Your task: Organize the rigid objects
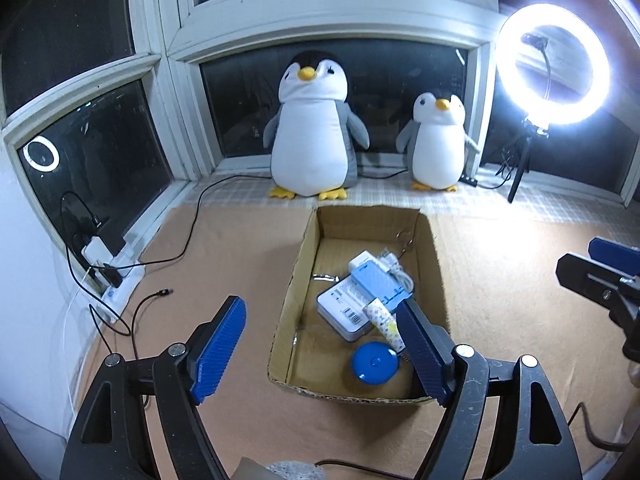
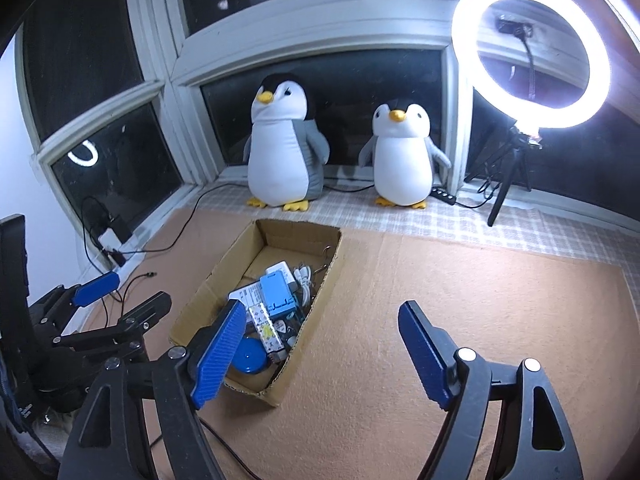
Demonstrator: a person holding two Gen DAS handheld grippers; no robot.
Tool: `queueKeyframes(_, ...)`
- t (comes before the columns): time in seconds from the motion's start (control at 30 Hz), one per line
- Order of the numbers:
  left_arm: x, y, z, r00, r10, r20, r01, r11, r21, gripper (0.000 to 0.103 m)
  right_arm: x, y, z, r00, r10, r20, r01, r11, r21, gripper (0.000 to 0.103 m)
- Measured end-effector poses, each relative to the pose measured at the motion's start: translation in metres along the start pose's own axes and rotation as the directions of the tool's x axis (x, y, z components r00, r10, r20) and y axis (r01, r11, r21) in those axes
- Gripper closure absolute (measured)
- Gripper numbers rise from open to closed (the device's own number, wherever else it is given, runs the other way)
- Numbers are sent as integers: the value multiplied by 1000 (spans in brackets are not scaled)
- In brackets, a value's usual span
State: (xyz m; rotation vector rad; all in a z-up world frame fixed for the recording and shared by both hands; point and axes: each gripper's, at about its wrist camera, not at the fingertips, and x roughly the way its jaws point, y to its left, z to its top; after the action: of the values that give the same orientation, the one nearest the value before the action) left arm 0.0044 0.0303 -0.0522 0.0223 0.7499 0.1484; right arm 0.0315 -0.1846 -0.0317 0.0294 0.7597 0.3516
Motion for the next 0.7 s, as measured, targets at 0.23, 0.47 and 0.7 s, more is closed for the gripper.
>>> queueKeyframes(0.23, -7, -4, 0, 1000, -28, -2, 28, 1000, -7, 21, -2, -2, -5, 1000, -22, 1, 22, 1000, 9, 23)
queueKeyframes(0.47, -1, -8, -6, 999, -39, -32, 39, 999, -3, 21, -1, -5, -6, 1000, -19, -10, 19, 1000, 25, 21)
queueKeyframes(0.7, 0, -5, -5, 999, -36, -32, 35, 999, -11, 21, 0, -8, -6, 1000, -25, -12, 25, 999, 30, 20)
